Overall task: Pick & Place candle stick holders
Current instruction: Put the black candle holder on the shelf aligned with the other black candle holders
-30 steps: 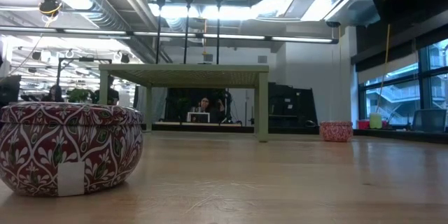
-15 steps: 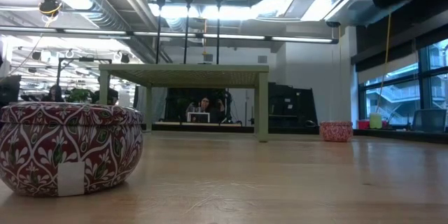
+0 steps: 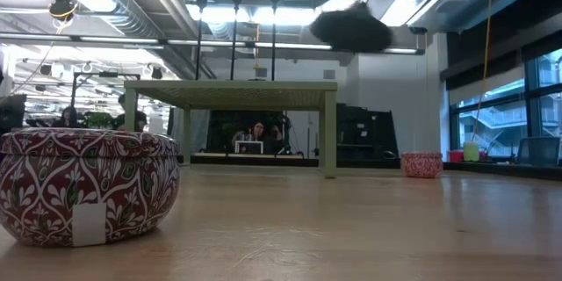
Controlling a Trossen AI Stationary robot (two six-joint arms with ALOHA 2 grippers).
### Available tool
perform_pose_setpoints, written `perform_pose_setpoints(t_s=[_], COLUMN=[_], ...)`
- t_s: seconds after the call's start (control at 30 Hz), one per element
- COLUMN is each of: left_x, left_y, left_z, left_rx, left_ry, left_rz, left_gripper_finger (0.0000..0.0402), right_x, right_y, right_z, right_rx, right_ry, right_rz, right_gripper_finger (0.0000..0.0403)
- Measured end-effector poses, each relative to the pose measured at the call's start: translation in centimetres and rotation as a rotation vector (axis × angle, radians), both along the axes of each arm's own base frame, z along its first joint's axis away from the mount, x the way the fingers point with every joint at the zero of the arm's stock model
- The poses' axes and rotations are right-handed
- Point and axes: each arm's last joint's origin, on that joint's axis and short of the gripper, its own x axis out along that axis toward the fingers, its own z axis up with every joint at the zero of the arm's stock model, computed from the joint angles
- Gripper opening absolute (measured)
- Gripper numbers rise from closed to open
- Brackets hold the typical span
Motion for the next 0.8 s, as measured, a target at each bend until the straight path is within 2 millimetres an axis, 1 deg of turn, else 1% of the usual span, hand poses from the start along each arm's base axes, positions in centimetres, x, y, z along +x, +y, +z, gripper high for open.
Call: perform_pose_setpoints(t_s=[0.1,0.2,0.3,0.4,0.47,0.53,0.63,0.7,0.8], left_x=[0.0,0.0,-0.1,0.0,0.2,0.4,0.6,0.8,0.9], left_y=[0.0,-0.1,-0.2,-0.3,-0.4,-0.4,-0.5,-0.6,-0.6], left_z=[-0.1,-0.3,-0.6,-0.8,-1.0,-1.1,-1.4,-1.5,-1.6], left_rx=[0.002,0.003,0.004,-0.008,-0.012,-0.011,-0.003,-0.001,0.001], left_ry=[0.007,0.034,0.066,0.084,0.091,0.1,0.112,0.12,0.125], left_rz=[-0.003,-0.034,-0.07,-0.089,-0.1,-0.106,-0.108,-0.108,-0.108], left_gripper_finger=[0.0178,0.0178,0.0178,0.0178,0.0178,0.0178,0.0178,0.0178,0.0178], right_x=[1.5,2.6,3.1,3.4,3.6,3.8,4.2,4.6,5.2], right_y=[-0.6,-1.9,-3.9,-6.5,-8.2,-10.1,-12.7,-14.4,-16.6], right_z=[3.5,7.3,10.4,12.6,13.3,13.4,13.0,12.7,12.0], right_rx=[-0.013,-0.036,-0.039,-0.03,-0.028,-0.021,0.029,0.069,0.083], right_ry=[0.041,0.122,0.183,0.19,0.197,0.207,0.234,0.246,0.272], right_rz=[-0.111,-0.23,-0.318,-0.412,-0.476,-0.499,-0.484,-0.503,-0.517], right_gripper_finger=[0.0016,0.0016,0.0016,0.0016,0.0016,0.0016,0.0016,0.0016,0.0016])
